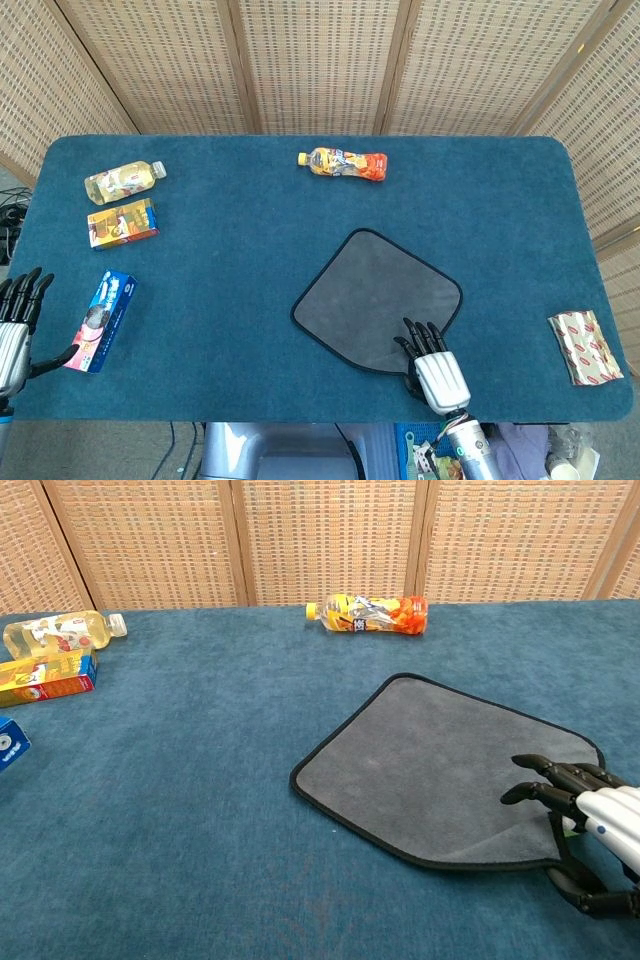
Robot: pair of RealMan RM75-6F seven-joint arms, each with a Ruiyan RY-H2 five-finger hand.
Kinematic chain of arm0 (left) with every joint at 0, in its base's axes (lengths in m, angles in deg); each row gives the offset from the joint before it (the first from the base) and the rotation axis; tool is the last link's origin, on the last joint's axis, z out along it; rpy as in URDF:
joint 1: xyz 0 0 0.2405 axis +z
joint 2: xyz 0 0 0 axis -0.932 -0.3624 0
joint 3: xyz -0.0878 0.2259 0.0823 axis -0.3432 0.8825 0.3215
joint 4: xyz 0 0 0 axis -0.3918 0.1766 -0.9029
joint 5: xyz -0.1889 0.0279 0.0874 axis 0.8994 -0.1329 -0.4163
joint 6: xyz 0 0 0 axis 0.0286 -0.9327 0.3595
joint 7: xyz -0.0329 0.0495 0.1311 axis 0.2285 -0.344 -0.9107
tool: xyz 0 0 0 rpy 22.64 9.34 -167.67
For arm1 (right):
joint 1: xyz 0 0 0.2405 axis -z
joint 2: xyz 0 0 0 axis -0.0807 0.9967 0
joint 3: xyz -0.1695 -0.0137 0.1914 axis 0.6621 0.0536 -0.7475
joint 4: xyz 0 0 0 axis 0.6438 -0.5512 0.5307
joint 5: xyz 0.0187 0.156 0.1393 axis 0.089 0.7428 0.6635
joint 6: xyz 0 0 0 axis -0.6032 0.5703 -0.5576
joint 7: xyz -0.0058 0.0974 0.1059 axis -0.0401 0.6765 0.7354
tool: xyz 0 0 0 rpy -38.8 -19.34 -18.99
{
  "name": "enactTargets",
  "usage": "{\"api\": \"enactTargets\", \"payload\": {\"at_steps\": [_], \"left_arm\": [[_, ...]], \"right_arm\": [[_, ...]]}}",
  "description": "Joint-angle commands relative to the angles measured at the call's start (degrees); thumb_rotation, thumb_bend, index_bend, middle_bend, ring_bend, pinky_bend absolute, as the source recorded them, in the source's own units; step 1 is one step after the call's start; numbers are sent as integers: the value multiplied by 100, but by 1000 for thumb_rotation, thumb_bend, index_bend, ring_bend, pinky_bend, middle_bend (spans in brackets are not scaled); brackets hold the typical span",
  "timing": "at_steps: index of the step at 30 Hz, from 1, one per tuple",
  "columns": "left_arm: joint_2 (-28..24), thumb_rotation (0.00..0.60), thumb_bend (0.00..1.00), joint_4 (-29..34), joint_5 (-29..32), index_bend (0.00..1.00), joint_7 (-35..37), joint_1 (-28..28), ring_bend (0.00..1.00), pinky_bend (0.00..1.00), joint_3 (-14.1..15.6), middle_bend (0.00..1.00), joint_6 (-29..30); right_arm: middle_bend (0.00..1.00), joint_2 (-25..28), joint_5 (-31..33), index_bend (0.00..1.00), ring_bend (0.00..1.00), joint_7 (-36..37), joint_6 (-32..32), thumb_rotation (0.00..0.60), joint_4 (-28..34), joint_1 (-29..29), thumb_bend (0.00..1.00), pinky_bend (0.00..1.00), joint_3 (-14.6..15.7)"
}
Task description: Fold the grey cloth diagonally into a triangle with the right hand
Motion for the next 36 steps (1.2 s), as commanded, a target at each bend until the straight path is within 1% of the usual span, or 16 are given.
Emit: {"api": "enactTargets", "payload": {"at_steps": [1, 6, 8, 11, 13, 17, 21, 24, 30, 33, 36], "left_arm": [[-1, 600, 147, 2, 0, 0, 2, -2, 0, 0, 2, 0, -6], [-1, 600, 145, 6, -9, 0, 2, 2, 0, 0, 2, 0, 9], [-1, 600, 146, 6, -5, 0, 12, 3, 0, 0, -2, 0, 12], [0, 600, 147, 2, -8, 0, 8, -1, 0, 0, 1, 0, 4], [4, 600, 146, 3, -16, 0, 4, -1, 0, 0, 2, 0, 11], [1, 600, 147, 10, -21, 0, 15, 10, 0, 0, -4, 0, 41], [0, 600, 146, 10, -23, 0, 23, 12, 0, 0, -3, 0, 44], [2, 600, 147, 6, -26, 0, 21, 9, 0, 0, -1, 0, 38], [10, 600, 147, 7, -25, 0, 8, 3, 0, 0, 1, 0, 24], [13, 600, 146, 7, -29, 0, 3, 3, 0, 0, 5, 0, 24], [15, 600, 146, 6, -28, 0, 0, 1, 0, 0, 7, 0, 18]], "right_arm": [[0, 4, 0, 180, 0, 18, 0, 600, 12, -3, 636, 0, 10], [0, 14, -42, 180, 0, 81, 17, 600, 45, -11, 637, 0, 46], [0, 26, -130, 180, 0, 132, 118, 600, 82, -2, 635, 0, 58], [0, 38, -226, 182, 0, 170, 226, 600, 96, 11, 603, 0, 78], [0, 38, -263, 203, 0, 194, 264, 600, 100, 16, 584, 0, 88], [0, 0, -308, 291, 0, 201, 297, 600, 43, 24, 547, 0, 115], [0, -41, -312, 404, 0, 203, 310, 600, -10, 28, 537, 0, 113], [35, -64, -294, 499, 0, 215, 321, 600, -40, 33, 537, 0, 94], [117, -123, -305, 596, 0, 296, 360, 600, -148, 28, 537, 0, 69], [136, -121, -300, 613, 0, 325, 356, 600, -149, 17, 537, 0, 57], [132, -114, -297, 613, 0, 327, 356, 600, -148, 9, 537, 0, 48]]}}
